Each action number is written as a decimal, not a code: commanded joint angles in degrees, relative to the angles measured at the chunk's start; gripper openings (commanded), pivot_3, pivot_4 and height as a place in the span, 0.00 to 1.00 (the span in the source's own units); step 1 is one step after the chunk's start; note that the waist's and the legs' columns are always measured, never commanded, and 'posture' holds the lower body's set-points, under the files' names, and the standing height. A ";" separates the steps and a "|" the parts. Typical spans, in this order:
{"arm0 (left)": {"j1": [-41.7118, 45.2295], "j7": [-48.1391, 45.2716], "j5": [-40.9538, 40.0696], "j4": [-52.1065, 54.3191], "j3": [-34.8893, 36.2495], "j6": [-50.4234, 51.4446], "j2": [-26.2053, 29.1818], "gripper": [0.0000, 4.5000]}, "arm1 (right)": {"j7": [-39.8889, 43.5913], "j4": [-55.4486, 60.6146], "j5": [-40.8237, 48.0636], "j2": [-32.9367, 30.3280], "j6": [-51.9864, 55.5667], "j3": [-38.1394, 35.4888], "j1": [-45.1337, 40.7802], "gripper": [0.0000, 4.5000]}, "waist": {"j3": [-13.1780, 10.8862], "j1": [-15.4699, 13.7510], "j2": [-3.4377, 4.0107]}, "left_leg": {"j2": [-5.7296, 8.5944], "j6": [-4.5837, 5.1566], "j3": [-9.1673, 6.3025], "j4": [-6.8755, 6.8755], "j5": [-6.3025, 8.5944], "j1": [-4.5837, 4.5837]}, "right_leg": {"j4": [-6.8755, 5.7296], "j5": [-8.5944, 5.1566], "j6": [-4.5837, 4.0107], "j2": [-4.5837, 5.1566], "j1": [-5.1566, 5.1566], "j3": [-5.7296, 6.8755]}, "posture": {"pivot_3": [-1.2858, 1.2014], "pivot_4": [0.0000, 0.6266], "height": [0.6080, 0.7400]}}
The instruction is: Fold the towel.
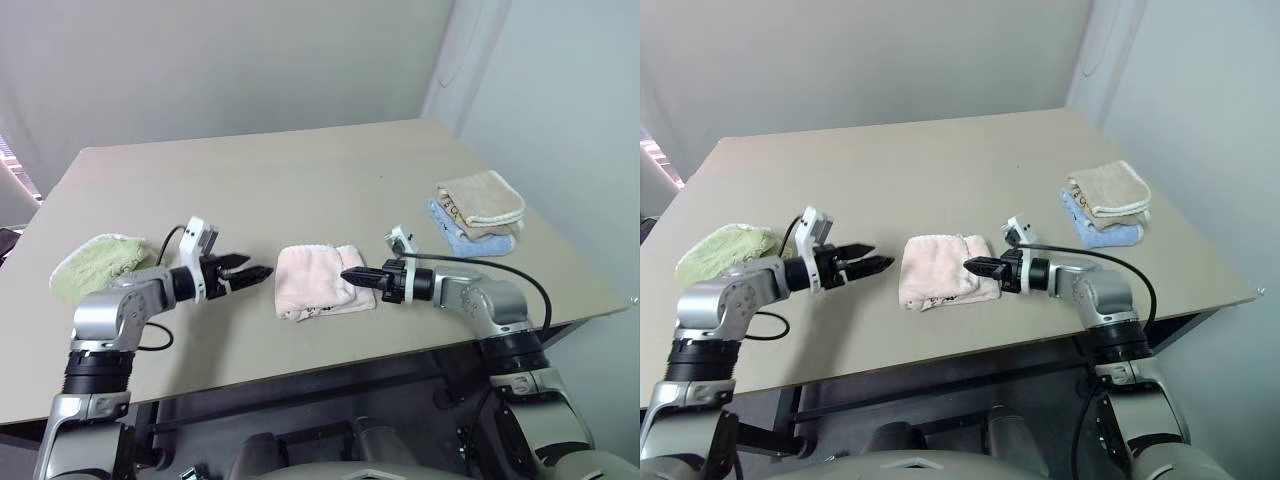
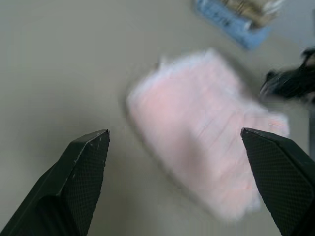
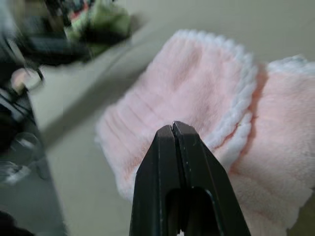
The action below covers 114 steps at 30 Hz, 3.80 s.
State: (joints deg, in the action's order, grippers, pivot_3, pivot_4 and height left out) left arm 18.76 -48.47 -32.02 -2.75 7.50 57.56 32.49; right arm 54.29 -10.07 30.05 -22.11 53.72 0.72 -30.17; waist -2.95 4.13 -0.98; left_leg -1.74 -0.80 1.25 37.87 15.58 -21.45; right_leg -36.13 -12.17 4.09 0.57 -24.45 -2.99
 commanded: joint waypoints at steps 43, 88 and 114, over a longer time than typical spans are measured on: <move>10.01 18.72 -10.39 -15.95 12.01 26.91 -22.66 0.87 | -5.91 2.55 6.35 -0.71 3.34 -4.24 -1.27 0.00 | 0.07 -1.55 0.10 | 0.33 -0.04 -0.22 0.03 0.02 0.03 | 0.55 -0.09 0.17 0.22 0.46 0.01 | 0.52 0.00 0.92; 28.74 31.19 -15.28 -5.38 34.15 34.58 -15.47 0.01 | -3.09 -1.22 7.40 2.90 -1.55 -1.91 -1.14 0.00 | -0.03 -0.04 0.00 | 0.28 -0.02 -0.17 -0.77 0.01 -0.06 | 0.75 -0.05 0.21 0.07 0.08 -0.04 | 0.52 0.00 0.92; 20.77 30.57 -11.73 -13.78 45.86 21.34 13.04 0.01 | 4.19 -7.81 0.75 4.33 -7.16 4.89 -4.81 0.00 | -0.03 -0.14 -0.17 | 0.24 -0.05 -0.12 -0.83 0.01 -0.06 | 0.61 0.06 0.05 0.11 -0.02 -0.02 | 0.52 0.00 0.92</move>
State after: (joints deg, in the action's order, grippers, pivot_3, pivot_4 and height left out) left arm 39.83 -16.15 -41.91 -18.82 52.99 80.08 44.84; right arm 57.41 -18.33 30.87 -17.88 47.58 5.49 -32.90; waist -2.98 4.00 -1.15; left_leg -1.51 -0.85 1.12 37.06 15.59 -21.51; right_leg -35.53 -12.11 4.13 0.68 -24.46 -3.00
